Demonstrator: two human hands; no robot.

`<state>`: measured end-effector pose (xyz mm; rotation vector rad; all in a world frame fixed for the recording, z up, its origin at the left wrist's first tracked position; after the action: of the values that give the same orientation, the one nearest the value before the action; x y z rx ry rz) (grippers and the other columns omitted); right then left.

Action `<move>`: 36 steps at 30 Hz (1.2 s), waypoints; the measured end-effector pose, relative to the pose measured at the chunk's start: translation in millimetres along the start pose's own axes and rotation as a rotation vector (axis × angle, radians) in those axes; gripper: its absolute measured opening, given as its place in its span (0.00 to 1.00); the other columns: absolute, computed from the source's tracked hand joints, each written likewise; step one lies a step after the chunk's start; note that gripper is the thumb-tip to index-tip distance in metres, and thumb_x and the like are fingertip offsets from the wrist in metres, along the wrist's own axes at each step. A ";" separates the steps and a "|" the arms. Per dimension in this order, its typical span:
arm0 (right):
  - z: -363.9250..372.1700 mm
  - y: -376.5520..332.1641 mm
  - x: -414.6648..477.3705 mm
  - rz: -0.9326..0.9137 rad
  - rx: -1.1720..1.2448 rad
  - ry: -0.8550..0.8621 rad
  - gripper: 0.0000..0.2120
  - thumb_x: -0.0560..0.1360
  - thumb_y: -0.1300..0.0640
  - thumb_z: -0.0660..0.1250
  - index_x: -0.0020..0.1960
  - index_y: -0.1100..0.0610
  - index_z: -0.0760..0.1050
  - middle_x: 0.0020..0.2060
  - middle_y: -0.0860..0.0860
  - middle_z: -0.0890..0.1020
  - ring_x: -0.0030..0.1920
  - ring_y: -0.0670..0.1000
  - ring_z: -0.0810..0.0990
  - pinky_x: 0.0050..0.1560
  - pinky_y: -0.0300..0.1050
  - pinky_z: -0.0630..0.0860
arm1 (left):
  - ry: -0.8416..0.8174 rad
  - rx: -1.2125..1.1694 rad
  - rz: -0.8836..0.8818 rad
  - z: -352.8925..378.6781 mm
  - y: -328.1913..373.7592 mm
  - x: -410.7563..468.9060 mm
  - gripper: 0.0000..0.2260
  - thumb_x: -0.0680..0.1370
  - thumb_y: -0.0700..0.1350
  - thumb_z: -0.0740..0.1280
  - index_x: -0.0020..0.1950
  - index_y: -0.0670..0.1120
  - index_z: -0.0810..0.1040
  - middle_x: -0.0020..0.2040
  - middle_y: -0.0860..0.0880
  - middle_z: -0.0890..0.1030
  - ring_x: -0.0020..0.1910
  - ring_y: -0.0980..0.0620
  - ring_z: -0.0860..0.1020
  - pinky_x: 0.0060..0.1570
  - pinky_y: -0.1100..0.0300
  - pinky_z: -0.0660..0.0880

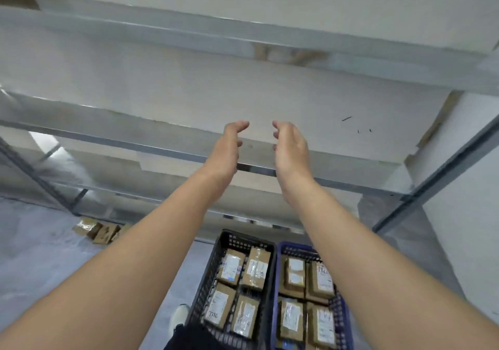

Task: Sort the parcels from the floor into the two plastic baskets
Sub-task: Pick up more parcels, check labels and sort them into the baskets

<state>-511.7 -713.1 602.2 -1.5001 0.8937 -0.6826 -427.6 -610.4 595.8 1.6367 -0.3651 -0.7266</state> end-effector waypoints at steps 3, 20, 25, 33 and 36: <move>-5.7 -41.6 -10.7 -0.083 0.000 -0.037 0.24 0.76 0.40 0.55 0.58 0.57 0.77 0.43 0.45 0.79 0.62 0.60 0.80 0.66 0.58 0.75 | 0.078 -0.019 0.050 -11.6 33.3 -21.8 0.32 0.69 0.67 0.53 0.71 0.63 0.74 0.69 0.48 0.74 0.68 0.46 0.71 0.70 0.45 0.68; 123.0 -112.2 -115.3 -0.253 0.036 -0.467 0.32 0.74 0.39 0.55 0.62 0.64 0.78 0.61 0.60 0.79 0.62 0.62 0.78 0.62 0.56 0.77 | 0.508 -0.072 0.186 -168.8 61.6 -133.0 0.21 0.83 0.62 0.50 0.72 0.63 0.74 0.68 0.48 0.74 0.68 0.46 0.71 0.70 0.42 0.69; 182.8 -106.5 -151.4 -0.254 0.021 -0.562 0.24 0.74 0.39 0.55 0.54 0.54 0.80 0.53 0.52 0.82 0.47 0.49 0.79 0.53 0.50 0.75 | 0.577 -0.091 0.187 -233.3 38.5 -157.7 0.21 0.84 0.61 0.50 0.73 0.60 0.73 0.71 0.48 0.72 0.70 0.48 0.70 0.71 0.41 0.67; 305.1 -72.5 -197.2 -0.216 -0.025 -0.617 0.13 0.85 0.45 0.58 0.59 0.43 0.81 0.50 0.35 0.81 0.56 0.43 0.80 0.60 0.47 0.74 | 0.606 -0.142 0.089 -354.9 -12.8 -169.5 0.27 0.75 0.67 0.54 0.71 0.62 0.74 0.68 0.50 0.74 0.69 0.47 0.70 0.73 0.41 0.66; 363.1 -63.5 -217.8 -0.190 -0.046 -0.636 0.14 0.82 0.42 0.57 0.58 0.41 0.80 0.52 0.34 0.81 0.59 0.44 0.80 0.61 0.47 0.75 | 0.613 -0.150 0.046 -413.5 -29.3 -171.5 0.28 0.73 0.67 0.56 0.71 0.62 0.75 0.67 0.50 0.74 0.69 0.46 0.71 0.72 0.41 0.67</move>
<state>-315.7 -334.0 635.4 -1.7129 0.2855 -0.2800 -296.6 -183.0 633.9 1.6124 0.0913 -0.1868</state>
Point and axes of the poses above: each hand's wrist, its own x-axis towards the middle knuckle, its own z-axis out of the palm, y = z × x, the point moved 6 cm from there along x, towards the middle knuckle
